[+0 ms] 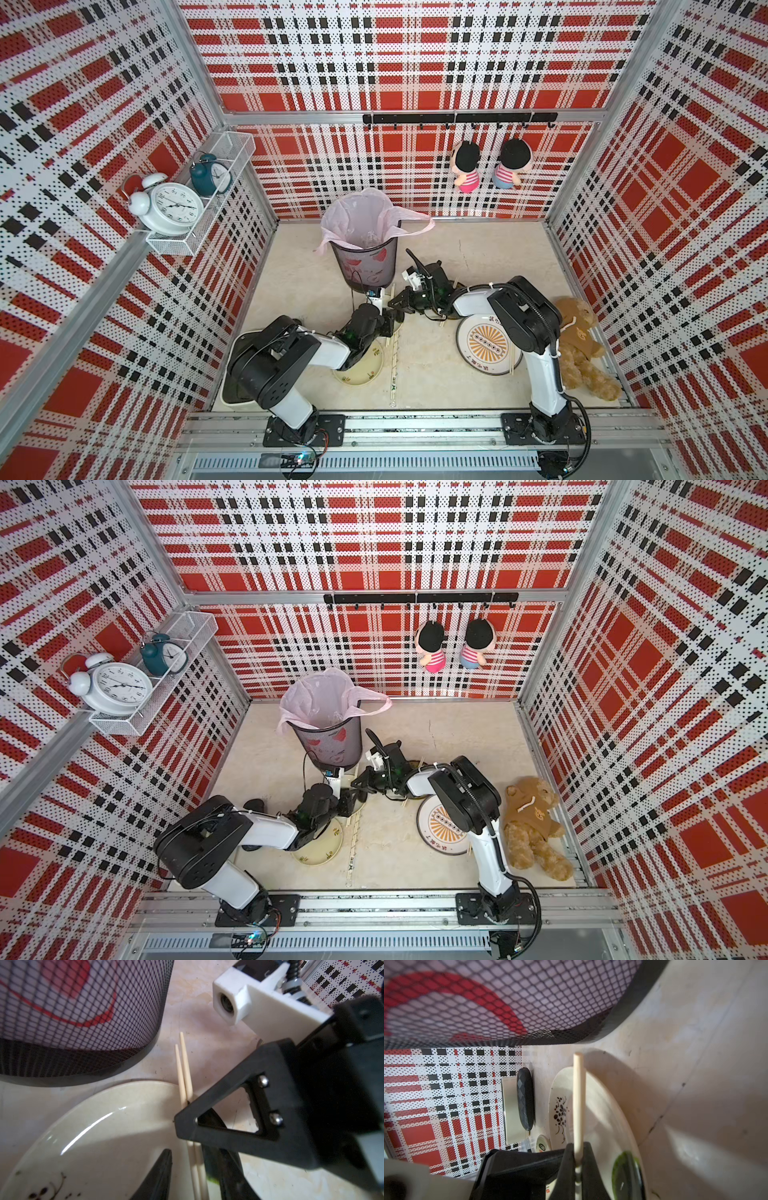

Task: Remove the packaging of disposable chopsticks
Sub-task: Place the disposable chopsticks on the plate.

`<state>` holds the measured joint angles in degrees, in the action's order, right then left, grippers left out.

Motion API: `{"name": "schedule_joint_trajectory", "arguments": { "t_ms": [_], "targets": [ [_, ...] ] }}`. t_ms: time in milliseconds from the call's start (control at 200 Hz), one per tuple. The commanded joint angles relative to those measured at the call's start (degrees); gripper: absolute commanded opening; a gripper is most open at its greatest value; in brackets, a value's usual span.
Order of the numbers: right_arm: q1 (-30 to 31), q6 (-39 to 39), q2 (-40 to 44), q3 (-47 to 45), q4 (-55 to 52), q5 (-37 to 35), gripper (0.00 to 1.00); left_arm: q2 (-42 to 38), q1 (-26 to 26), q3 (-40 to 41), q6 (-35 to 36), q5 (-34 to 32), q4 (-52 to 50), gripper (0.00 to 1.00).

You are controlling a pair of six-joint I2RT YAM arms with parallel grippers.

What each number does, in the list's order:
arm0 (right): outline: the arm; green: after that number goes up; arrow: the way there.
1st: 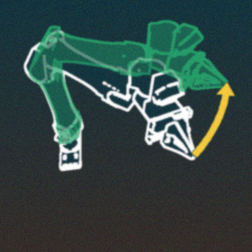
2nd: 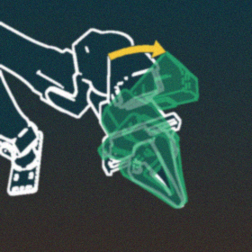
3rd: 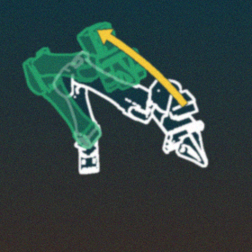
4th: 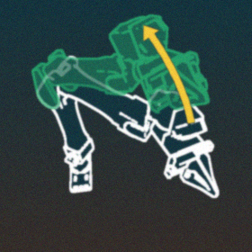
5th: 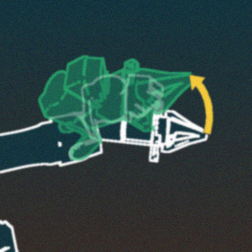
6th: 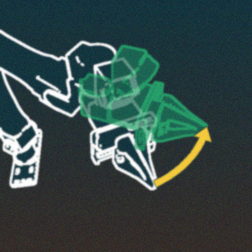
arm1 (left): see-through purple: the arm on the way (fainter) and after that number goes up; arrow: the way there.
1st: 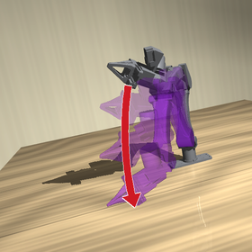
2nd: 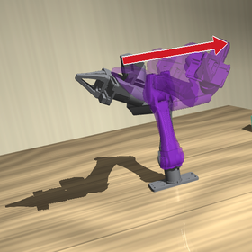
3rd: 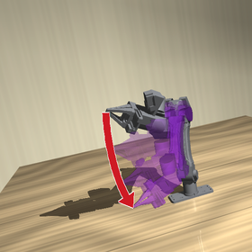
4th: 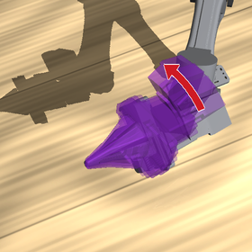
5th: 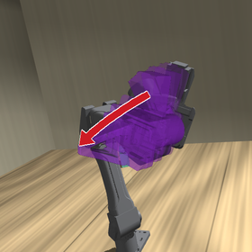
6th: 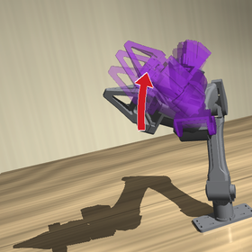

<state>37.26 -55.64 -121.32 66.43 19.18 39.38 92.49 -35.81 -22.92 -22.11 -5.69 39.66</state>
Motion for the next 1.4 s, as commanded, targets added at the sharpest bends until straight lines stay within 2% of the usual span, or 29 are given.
{"name": "schedule_joint_trajectory", "arguments": {
  "t_ms": [0, 125, 341, 616, 1303, 1393],
  "targets": [
    [-0.1, -0.6, -1.4, 1.3, 1.7, 0.8, 0.02, 1.4, 0.8, -1.1, 0.3, 0.6, 2.2, 0.4],
    [-0.3, -0.8, -1.6, 0.9, 2.2, 0.8, 0.03, 2.3, 1.6, -0.9, 0.0, 1.3, 2.8, 0.39],
    [-0.3, -0.6, -1.2, 1.0, 1.9, 0.9, 0.11, 2.7, 1.4, -1.5, 0.0, 1.7, 3.0, 0.39],
    [-0.3, -0.4, -0.2, 0.0, 2.2, 0.5, 0.16, 3.5, 1.6, -2.0, -0.1, 1.6, 2.9, 0.39],
    [-0.3, 4.3, 5.4, -3.1, -0.8, -4.7, 0.19, 4.4, 0.3, -4.0, -0.6, -3.4, -0.9, 0.37],
    [-0.3, 4.6, 6.3, -3.9, -0.7, -4.9, 0.19, 4.5, 0.1, -4.2, -0.7, -3.5, -1.4, 0.32]
  ]
}}
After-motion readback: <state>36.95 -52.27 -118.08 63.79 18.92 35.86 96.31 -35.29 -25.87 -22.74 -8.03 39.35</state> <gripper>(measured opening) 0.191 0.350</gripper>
